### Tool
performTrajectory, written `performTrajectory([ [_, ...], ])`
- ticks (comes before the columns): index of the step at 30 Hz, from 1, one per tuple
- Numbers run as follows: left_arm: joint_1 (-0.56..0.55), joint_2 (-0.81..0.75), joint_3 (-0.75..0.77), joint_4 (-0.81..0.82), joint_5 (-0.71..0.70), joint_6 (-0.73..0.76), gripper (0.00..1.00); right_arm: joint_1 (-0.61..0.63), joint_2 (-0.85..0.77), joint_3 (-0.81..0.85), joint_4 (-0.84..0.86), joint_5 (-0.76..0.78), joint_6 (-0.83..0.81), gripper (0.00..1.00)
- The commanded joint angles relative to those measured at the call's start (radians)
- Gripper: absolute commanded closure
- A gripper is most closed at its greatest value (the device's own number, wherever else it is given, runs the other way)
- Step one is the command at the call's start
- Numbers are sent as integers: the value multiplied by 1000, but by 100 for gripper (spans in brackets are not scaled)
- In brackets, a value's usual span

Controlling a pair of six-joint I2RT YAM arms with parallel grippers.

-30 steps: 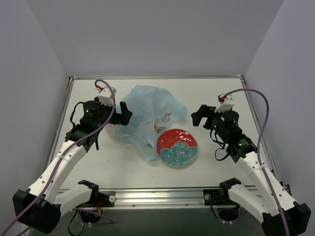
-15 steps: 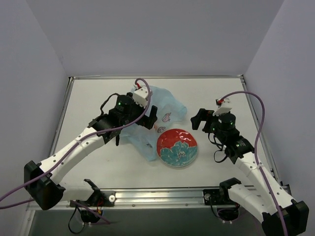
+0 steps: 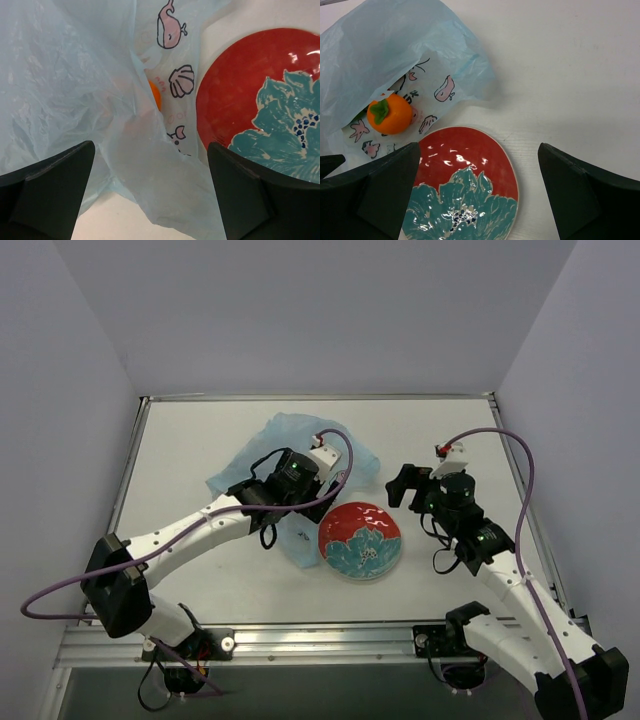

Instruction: Take the fake fruits out of the plastic bag

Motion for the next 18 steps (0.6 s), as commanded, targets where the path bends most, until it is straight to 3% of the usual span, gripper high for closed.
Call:
performTrajectory([
  [1, -18, -9, 15, -3, -57, -8, 6, 12, -16, -7, 28, 50, 5, 0],
  [8, -27, 9, -3, 5, -57, -22, 2, 21, -18, -10, 27, 58, 6, 0],
  [9, -27, 17, -2, 4, -56, -24, 19, 23, -18, -10, 28, 58, 5, 0],
  [11, -27, 23, 7, -15, -56, -31, 41, 26, -19, -10, 27, 58, 6, 0],
  [12, -27, 28, 9, -21, -56, -33, 57, 29, -21, -11, 27, 61, 6, 0],
  [14, -27, 28, 10, -44, -65, -35, 67, 37, -22, -11, 28, 66, 6, 0],
  [18, -27, -7, -8, -75, -89, -30, 77, 46, -27, -11, 28, 57, 3, 0],
])
